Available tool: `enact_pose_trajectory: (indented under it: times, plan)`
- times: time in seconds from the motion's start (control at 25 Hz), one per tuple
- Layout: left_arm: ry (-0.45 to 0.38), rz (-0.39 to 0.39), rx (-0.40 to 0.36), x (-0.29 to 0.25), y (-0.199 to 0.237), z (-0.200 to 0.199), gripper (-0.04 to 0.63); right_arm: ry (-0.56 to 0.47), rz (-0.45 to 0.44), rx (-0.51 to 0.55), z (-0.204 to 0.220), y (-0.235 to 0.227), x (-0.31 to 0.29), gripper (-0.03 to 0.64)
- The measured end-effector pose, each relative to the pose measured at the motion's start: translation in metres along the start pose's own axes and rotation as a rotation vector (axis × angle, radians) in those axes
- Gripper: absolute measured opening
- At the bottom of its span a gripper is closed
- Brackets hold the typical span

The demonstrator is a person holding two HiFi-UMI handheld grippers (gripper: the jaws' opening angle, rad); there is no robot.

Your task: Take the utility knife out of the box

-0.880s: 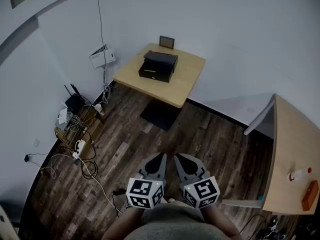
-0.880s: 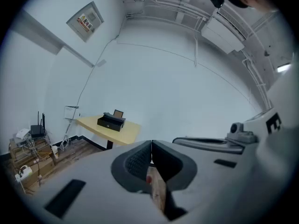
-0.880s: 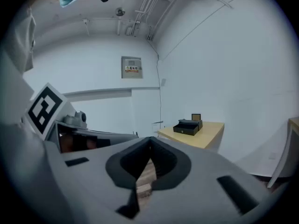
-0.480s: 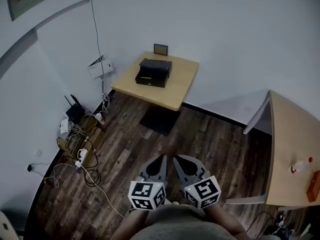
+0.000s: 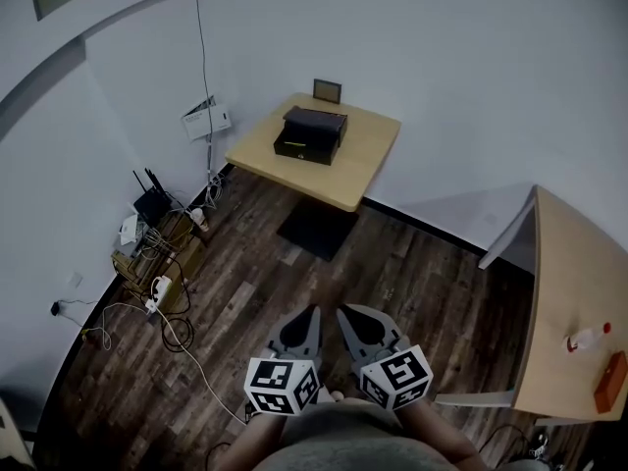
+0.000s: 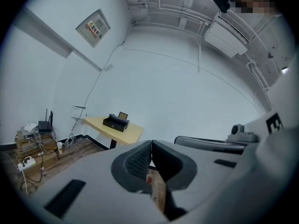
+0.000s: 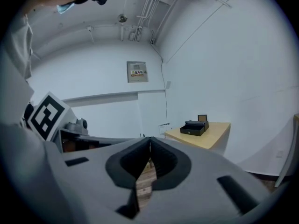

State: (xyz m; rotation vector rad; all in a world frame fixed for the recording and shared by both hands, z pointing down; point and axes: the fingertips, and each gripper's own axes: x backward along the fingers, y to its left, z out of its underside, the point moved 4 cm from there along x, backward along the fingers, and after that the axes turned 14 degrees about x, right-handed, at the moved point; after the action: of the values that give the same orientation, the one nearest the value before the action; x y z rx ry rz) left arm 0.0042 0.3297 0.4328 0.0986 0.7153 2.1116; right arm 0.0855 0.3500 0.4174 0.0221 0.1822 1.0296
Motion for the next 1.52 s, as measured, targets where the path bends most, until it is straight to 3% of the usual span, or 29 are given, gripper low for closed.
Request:
enact_pose_trajectory:
  times: [0.4, 0.68, 1.52]
  plan:
    - [0.004, -0.026, 0.034, -0.017, 0.018, -0.009, 0.003, 0.004, -0.037, -0.014, 0.001, -0.012, -0.025, 0.002]
    - [0.010, -0.024, 0.040, -0.058, 0.052, -0.033, 0.003, 0.018, -0.046, -0.009, -0.001, -0.034, -0.078, 0.002]
    - [0.042, 0.043, 0.041, -0.208, 0.179, -0.166, 0.003, 0.010, 0.002, 0.019, -0.049, -0.113, -0.297, 0.002]
